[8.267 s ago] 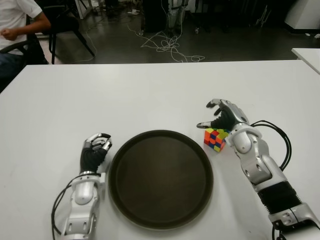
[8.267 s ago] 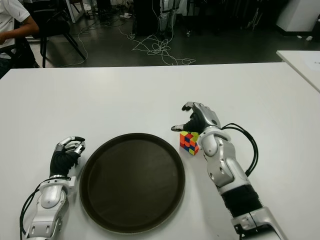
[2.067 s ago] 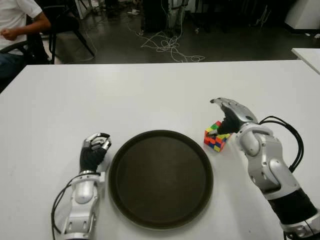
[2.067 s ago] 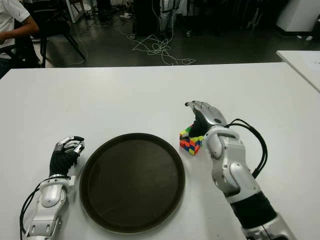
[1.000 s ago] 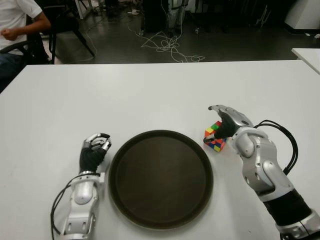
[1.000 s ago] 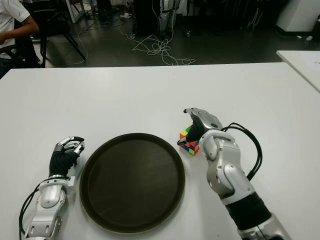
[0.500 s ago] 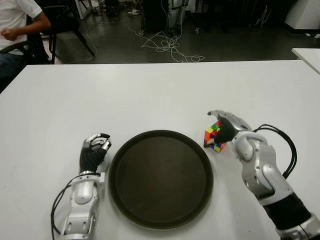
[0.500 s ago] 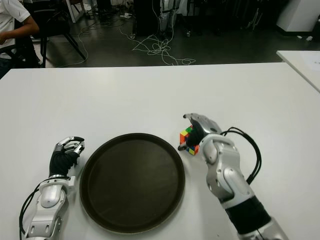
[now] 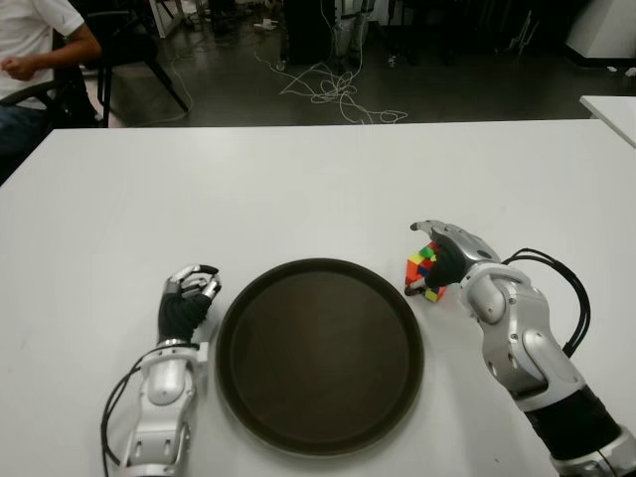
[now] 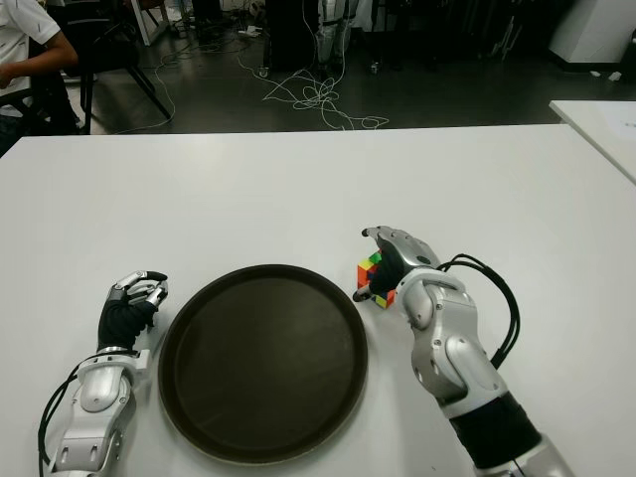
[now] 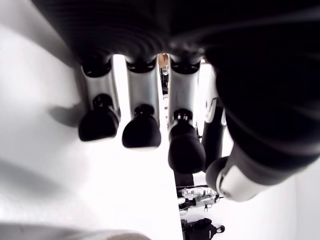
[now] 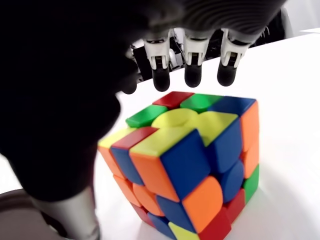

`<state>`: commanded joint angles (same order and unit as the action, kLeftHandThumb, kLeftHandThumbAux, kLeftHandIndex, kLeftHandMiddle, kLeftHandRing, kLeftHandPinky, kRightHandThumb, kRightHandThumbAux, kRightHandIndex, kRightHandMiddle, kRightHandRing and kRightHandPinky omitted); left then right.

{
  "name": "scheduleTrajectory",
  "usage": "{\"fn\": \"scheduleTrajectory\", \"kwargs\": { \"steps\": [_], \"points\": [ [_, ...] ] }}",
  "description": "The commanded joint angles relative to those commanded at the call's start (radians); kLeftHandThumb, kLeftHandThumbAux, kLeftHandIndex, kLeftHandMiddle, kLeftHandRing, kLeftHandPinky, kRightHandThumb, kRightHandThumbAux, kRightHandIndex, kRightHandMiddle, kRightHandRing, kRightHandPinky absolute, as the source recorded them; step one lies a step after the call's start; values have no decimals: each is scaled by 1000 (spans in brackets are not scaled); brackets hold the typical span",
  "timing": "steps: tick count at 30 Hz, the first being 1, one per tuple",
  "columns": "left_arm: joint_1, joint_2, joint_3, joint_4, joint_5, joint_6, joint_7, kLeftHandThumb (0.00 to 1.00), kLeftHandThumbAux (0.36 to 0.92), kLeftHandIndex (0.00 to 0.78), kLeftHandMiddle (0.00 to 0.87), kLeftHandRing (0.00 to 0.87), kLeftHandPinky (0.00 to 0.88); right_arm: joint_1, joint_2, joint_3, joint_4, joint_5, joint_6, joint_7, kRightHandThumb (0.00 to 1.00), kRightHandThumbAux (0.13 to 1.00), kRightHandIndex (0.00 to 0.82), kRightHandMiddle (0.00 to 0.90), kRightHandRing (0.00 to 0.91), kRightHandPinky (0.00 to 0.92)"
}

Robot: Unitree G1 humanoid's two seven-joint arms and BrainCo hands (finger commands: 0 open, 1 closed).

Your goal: Pick up the Rubik's Cube and put it in the plate

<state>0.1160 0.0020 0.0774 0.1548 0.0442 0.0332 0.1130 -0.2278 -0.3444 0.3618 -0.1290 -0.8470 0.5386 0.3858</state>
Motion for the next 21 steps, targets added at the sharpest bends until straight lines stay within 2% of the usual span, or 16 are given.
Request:
{"fn": "scheduleTrajectory", "kwargs": {
  "steps": [14, 21],
  "points": [
    [-5, 0, -1, 16, 4, -20, 4, 711, 705, 443, 805, 821, 799, 14, 11, -13, -5, 12, 13, -7, 0, 821, 29, 50, 36, 5],
    [-4, -1, -2, 19, 10, -25, 11, 711, 705, 443, 808, 823, 801, 22, 21, -21, -18, 19, 26, 1, 0, 778, 27, 51, 32, 0]
  ]
}}
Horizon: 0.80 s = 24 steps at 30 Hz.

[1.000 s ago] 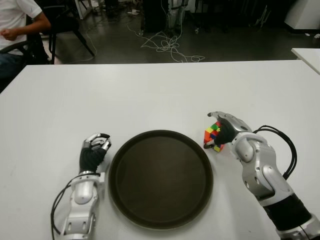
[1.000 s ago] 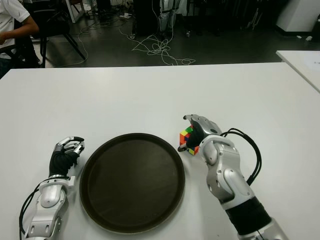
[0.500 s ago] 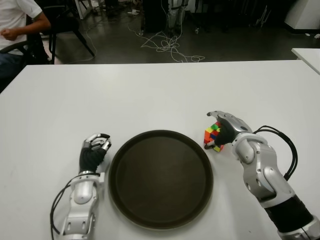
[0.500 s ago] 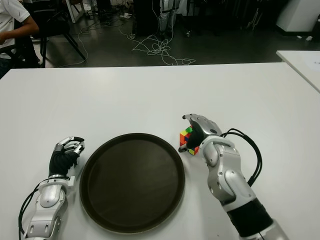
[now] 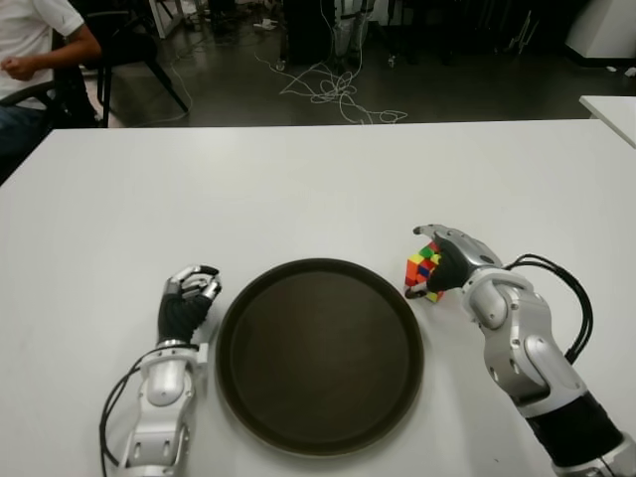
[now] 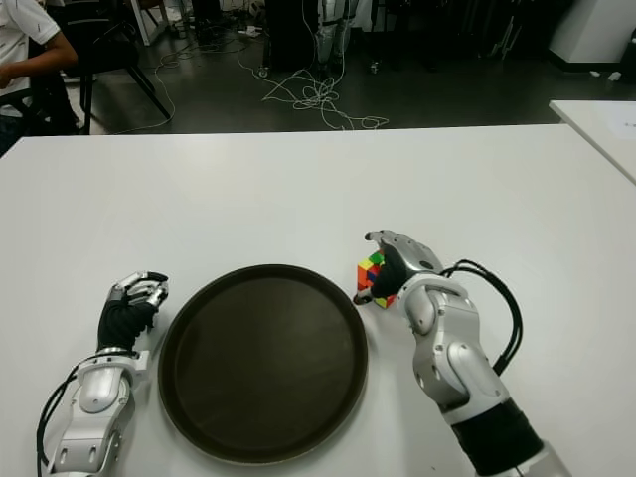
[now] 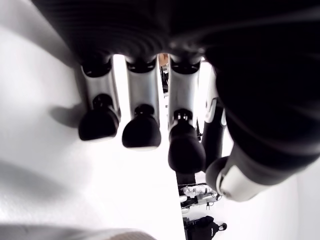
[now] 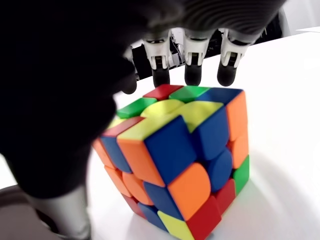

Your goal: Pick up the Rubik's Cube and put it in the plate

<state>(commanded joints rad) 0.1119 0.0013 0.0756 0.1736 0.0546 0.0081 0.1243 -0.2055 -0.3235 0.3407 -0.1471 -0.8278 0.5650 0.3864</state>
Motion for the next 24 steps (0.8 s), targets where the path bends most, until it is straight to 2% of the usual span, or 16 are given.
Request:
{"fn": "scheduleTrajectory", "kwargs": {
  "steps": [16, 24],
  "points": [
    [-9, 0, 5, 29, 4, -29, 13, 713, 705, 444, 811, 824, 797, 0, -5, 10, -4, -24, 14, -4, 0, 766, 23, 56, 40, 0],
    [-12, 1, 6, 33, -6, -37, 2, 712, 704, 444, 812, 825, 802, 1, -20, 5, 20, -11, -44, -50, 0, 794, 29, 54, 34, 4]
  ]
}}
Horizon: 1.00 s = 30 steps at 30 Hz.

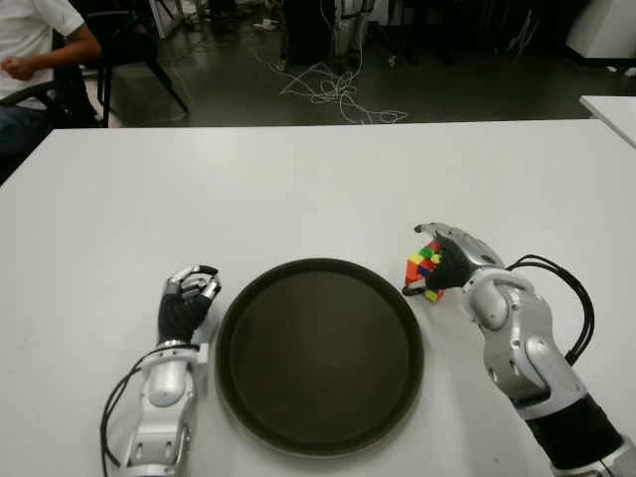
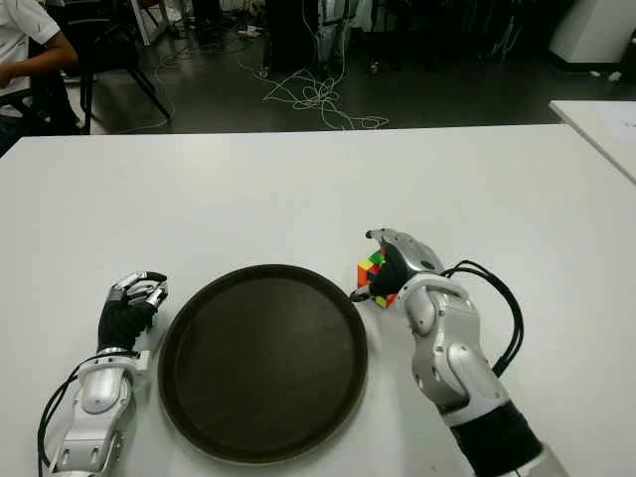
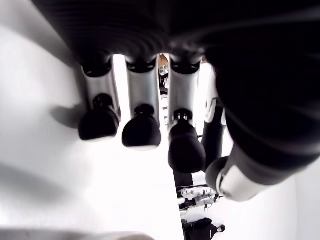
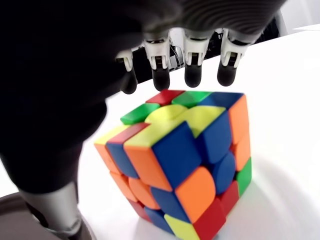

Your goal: Pick up the Rubik's Cube and put it in the plate

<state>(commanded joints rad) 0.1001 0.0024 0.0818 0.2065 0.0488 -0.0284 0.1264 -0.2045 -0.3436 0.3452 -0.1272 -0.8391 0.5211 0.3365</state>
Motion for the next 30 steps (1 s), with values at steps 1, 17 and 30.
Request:
{"fn": "scheduleTrajectory", "kwargs": {
  "steps": [1, 17, 30],
  "points": [
    [0, 0, 0, 0, -1, -1, -1, 712, 704, 444, 813, 826, 803, -1, -3, 1, 2, -2, -4, -3, 0, 800, 29, 52, 33, 3],
    [11, 2, -7, -19, 2, 5, -8, 712, 704, 444, 813, 826, 804, -12, -25, 16, 3, -30, 1, 9, 0, 833, 26, 39, 15, 0],
    [10, 7, -9, -14, 4, 0, -17, 711, 704, 444, 815, 829, 810, -30, -24, 18, 35, -45, 15, 9, 0, 837, 28, 46, 28, 6]
  ]
}}
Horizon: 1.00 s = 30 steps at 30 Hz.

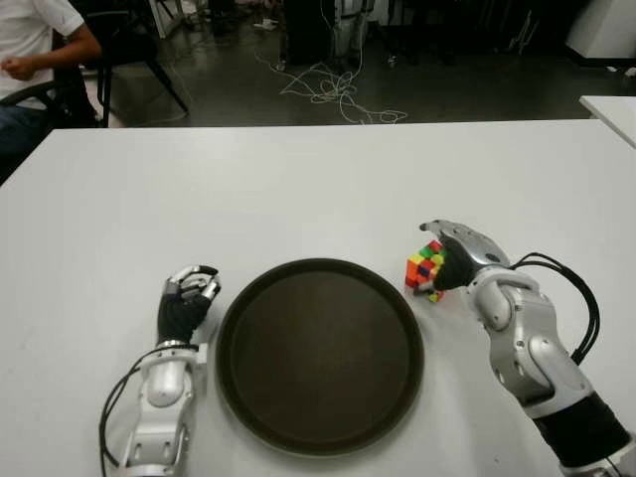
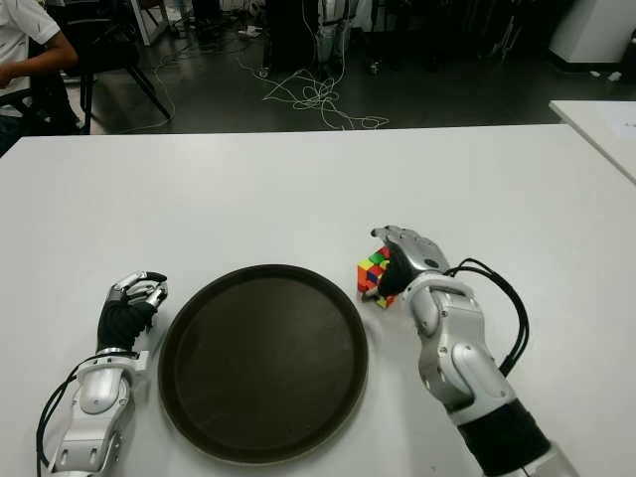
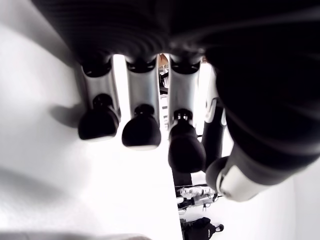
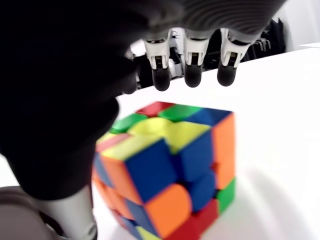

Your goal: Pick up the Rubik's Cube and put it in the plate

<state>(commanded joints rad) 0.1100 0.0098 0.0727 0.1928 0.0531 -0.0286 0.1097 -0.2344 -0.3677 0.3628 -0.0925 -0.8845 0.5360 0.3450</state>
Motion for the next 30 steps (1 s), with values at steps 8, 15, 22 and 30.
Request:
{"fn": "scheduleTrajectory", "kwargs": {
  "steps": [8, 15, 22, 30],
  "points": [
    [1, -2, 2, -5, 0, 4, 0, 711, 704, 444, 816, 831, 809, -13, -1, -7, 37, 13, -16, -14, 0, 835, 33, 55, 43, 17],
    [0, -8, 6, 2, 0, -3, 10, 713, 704, 444, 814, 826, 801, -35, 0, -7, 103, 27, -49, -39, 0, 837, 39, 68, 53, 25],
    [1, -11, 8, 1, 3, 0, 20, 713, 704, 444, 812, 825, 803, -44, 8, -8, 126, 30, -64, -64, 0, 845, 36, 63, 43, 11],
    [1, -12, 7, -3, 1, 11, 20, 713, 703, 444, 814, 826, 803, -52, 14, -15, 156, 49, -89, -92, 0, 834, 42, 67, 45, 3]
  ]
}}
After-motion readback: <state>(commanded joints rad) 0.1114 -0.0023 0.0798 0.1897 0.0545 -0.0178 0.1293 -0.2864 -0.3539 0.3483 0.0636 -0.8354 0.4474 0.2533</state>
